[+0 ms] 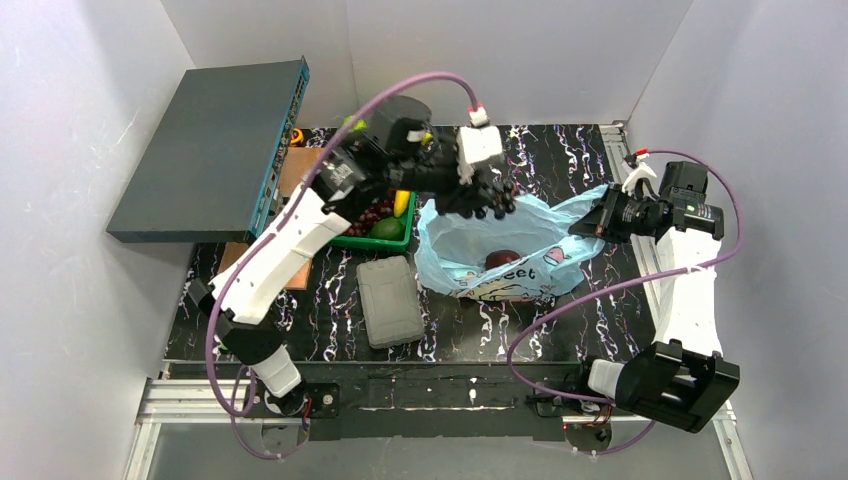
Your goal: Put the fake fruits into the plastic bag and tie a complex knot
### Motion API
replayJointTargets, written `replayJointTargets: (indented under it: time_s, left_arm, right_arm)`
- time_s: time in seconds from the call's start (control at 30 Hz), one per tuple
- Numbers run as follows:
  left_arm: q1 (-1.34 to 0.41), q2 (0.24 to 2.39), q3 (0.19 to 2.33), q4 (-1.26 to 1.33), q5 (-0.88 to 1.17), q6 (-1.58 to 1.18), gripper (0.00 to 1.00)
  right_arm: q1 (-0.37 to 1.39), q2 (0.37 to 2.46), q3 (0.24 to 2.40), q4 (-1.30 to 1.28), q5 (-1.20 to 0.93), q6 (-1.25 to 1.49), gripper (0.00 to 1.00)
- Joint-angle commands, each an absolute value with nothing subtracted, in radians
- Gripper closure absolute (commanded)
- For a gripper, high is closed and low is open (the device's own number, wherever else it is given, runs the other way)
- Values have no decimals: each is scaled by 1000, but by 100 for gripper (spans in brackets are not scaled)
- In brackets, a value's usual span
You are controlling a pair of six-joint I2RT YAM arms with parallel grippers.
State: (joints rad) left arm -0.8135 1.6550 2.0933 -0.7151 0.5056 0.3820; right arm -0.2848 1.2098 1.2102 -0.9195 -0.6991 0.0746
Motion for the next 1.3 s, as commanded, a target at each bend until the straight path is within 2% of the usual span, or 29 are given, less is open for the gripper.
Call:
replayJointTargets:
  time_s: [0.0,0.17,0.23,0.37,0.43,0.47,0.6,0.7,0.8,0.9,1.07,1.27]
  left_arm:
    - [-896,1687,1989,-712,553,448,78]
    - [-934,1786,1952,-715,315,497,78]
    - [-938,1833,1965,-708,213,510,69]
    - [-938,1893,2041,-802,232,539,30]
    - [-939,1890,2069,-821,257,510,4]
    - [-938,1883,2093,-822,269,470,2]
    - [-921,1812,2208,-798,327,323,2]
    - [-838,1748,2232,-696,317,190,2]
    - [-695,1710,2206,-607,246,69,2]
    - [-592,1703,2158,-603,56,40,2]
    - [-407,1718,2037,-620,-35,-14,2]
    - [-345,1781,1938,-608,-58,29,2]
  right_arm:
    - [-276,1171,1263,-893,-719,80,99]
    - [-275,1165,1262,-897,-721,76,99]
    - [-274,1170,1255,-900,-719,72,99]
    - [-275,1186,1251,-899,-715,71,99]
    - [-275,1195,1252,-896,-710,70,99]
    - [-275,1199,1250,-896,-706,66,99]
    - [-276,1212,1223,-879,-694,61,99]
    - [-275,1216,1209,-871,-691,63,99]
    - [-275,1219,1208,-865,-685,64,99]
    - [-275,1222,1218,-865,-682,63,99]
    - [-275,1223,1222,-865,-685,63,99]
    - [-275,1230,1217,-862,-684,63,99]
